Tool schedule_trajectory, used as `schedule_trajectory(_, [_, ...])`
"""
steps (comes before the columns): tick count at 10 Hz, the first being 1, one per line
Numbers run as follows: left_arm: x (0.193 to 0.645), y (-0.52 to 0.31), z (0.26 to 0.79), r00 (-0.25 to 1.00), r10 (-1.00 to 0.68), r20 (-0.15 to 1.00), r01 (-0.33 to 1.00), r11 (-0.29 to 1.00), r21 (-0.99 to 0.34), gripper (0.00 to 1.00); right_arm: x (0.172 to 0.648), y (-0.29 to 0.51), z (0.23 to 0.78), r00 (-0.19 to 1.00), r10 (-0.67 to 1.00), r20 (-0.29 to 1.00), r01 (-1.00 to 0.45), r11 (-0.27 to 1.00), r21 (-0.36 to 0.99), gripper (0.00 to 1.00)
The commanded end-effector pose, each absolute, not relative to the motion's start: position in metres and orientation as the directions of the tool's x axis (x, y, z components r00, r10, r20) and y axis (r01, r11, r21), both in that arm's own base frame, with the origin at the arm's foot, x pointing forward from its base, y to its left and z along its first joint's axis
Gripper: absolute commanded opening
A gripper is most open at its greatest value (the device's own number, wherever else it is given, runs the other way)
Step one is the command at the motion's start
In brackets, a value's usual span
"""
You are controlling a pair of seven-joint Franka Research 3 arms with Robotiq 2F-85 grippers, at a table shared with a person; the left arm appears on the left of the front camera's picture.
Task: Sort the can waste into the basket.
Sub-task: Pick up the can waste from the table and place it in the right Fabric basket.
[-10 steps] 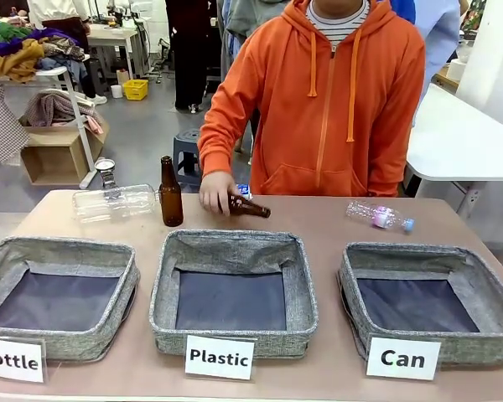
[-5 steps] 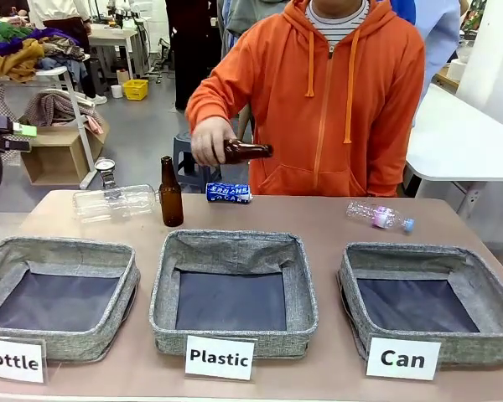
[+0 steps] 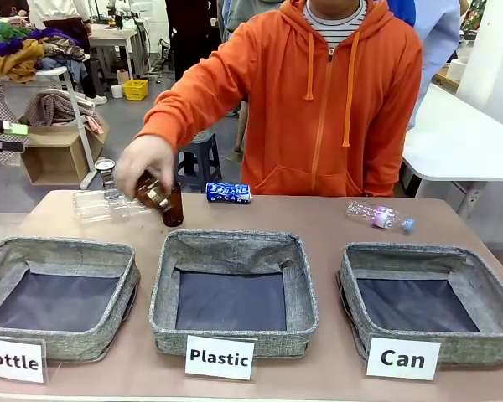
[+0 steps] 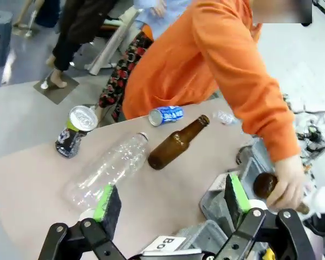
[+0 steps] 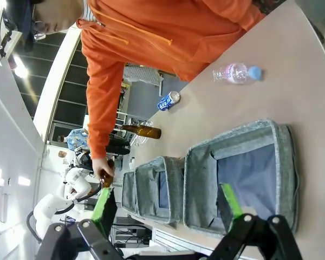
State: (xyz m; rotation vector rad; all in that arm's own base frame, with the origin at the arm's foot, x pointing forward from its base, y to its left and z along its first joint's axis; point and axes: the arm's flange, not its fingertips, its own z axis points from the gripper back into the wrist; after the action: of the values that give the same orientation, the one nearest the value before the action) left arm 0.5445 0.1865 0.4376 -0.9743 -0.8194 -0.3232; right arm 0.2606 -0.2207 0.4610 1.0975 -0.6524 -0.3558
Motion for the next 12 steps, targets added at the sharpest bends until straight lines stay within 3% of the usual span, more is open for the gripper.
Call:
schedule_trajectory(1, [0.552, 0.225, 0.439, 0.616, -0.092, 0.782, 0.758, 0.341, -0.556, 1.00, 0.265, -0.223, 0.463, 0.750, -0.569, 0.337, -0.081, 0.427, 0.901, 1.00])
schedule_trajectory(4, [0.469, 0.326, 0.464, 0.512, -0.064, 0.857, 0.836, 0.268, -0.480, 1.00, 0.265, -0.223, 0.463, 0.750, -0.569, 0.337, -0.081, 0.427, 0.901, 1.00])
schedule_trajectory(7, [0.394, 0.376, 0.453, 0.424, 0.040, 0.905, 0.862, 0.288, -0.417, 1.00, 0.265, -0.223, 0.463, 0.750, -0.569, 0.337, -0.081, 0.427, 0.901, 1.00])
schedule_trajectory(9, [0.395, 0.376, 0.447, 0.420, 0.054, 0.906, 0.867, 0.270, -0.418, 1.00, 0.265, -0.223, 0.463, 0.750, -0.569, 0.337, -0.081, 0.427, 0.901, 1.00])
schedule_trajectory(12, [0.433, 0.339, 0.451, 0.454, -0.004, 0.891, 0.854, 0.290, -0.433, 1.00, 0.265, -0.223, 0.463, 0.750, -0.569, 0.337, -0.081, 0.427, 0.901, 1.00])
